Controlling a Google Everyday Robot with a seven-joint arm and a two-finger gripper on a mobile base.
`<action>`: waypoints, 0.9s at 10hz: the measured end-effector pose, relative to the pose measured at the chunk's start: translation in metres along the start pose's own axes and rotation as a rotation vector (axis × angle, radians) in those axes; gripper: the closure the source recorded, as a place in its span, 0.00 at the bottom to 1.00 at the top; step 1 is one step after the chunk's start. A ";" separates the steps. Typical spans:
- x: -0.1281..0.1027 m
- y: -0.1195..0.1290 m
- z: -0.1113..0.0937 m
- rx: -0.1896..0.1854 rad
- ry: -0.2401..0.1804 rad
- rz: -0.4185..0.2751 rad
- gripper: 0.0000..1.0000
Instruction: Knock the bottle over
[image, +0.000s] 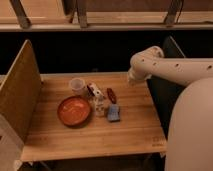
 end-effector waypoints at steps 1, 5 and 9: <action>-0.016 -0.005 0.008 -0.009 -0.042 -0.012 1.00; -0.071 -0.027 0.032 -0.069 -0.194 -0.082 1.00; -0.117 -0.065 0.049 -0.103 -0.302 -0.228 1.00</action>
